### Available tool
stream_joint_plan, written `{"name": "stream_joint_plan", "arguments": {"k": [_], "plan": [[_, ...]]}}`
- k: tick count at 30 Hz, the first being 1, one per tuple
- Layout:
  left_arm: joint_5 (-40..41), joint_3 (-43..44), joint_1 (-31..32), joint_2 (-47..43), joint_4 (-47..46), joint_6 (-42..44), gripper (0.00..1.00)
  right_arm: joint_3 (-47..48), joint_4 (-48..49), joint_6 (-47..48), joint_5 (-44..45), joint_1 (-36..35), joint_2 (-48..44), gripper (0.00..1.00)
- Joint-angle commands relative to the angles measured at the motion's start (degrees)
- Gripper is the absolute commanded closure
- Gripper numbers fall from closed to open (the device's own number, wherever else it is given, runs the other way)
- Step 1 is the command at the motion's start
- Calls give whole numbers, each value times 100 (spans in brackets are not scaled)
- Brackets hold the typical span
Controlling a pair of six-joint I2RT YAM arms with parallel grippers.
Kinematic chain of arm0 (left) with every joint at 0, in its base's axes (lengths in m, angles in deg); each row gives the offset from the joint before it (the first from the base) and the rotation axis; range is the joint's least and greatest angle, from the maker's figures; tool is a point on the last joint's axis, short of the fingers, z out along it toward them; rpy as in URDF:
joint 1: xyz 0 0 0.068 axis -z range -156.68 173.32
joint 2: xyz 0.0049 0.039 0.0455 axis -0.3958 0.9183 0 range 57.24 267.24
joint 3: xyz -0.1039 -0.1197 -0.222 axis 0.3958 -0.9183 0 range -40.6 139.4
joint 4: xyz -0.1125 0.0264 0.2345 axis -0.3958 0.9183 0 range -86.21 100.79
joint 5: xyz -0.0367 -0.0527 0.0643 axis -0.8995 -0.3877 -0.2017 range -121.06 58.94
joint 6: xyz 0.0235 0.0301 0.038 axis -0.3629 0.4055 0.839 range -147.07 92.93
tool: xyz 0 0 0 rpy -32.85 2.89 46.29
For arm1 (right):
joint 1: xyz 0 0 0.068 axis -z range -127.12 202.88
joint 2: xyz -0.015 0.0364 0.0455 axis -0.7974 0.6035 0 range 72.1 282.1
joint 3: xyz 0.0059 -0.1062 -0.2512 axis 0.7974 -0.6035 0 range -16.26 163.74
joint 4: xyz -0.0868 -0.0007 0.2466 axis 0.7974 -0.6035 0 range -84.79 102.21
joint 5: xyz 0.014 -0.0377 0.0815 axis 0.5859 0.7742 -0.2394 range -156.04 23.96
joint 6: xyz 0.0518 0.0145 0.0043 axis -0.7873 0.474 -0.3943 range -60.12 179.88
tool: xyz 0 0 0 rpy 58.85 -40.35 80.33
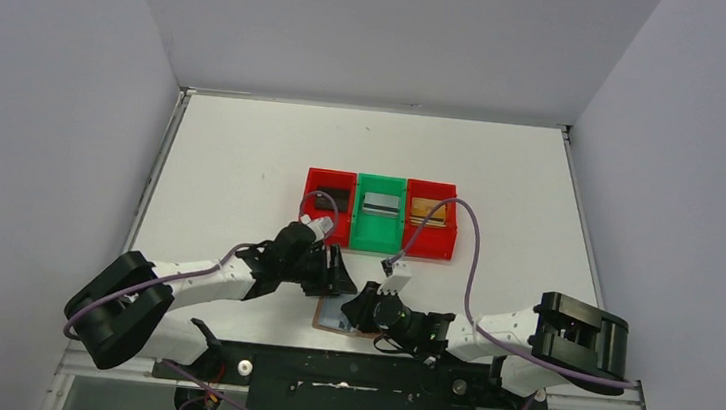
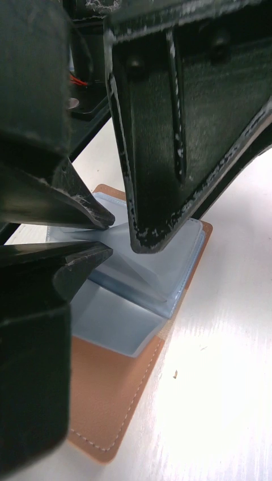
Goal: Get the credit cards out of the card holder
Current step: Remove the credit card from the card holder.
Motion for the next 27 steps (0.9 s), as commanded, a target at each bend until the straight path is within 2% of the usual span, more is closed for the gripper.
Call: {"name": "stream_joint_plan", "arguments": {"k": [1,5,9,13,17,22,27], "plan": [[202,344,122,164,-284,52,52,19,416,77,129,45,-163,83],[310,421,156,154,0,225,72,78,343,87,108,41,-154,80],[605,371,149,-117,422,372,87,171,180,88,82,39,-253,63],[914,236,101,-526,741,435,93,298,-117,128,184,29,-532,47],[778,150,42,-792,773,495,92,293,-530,26,555,13,-969,43],[164,220,71,-690,537,539,73,268,-1549,-539,1132,19,-1488,43],[-530,307,145,-373,268,493,67,156,-2237,-1171,1466,17,-1744,46]]}}
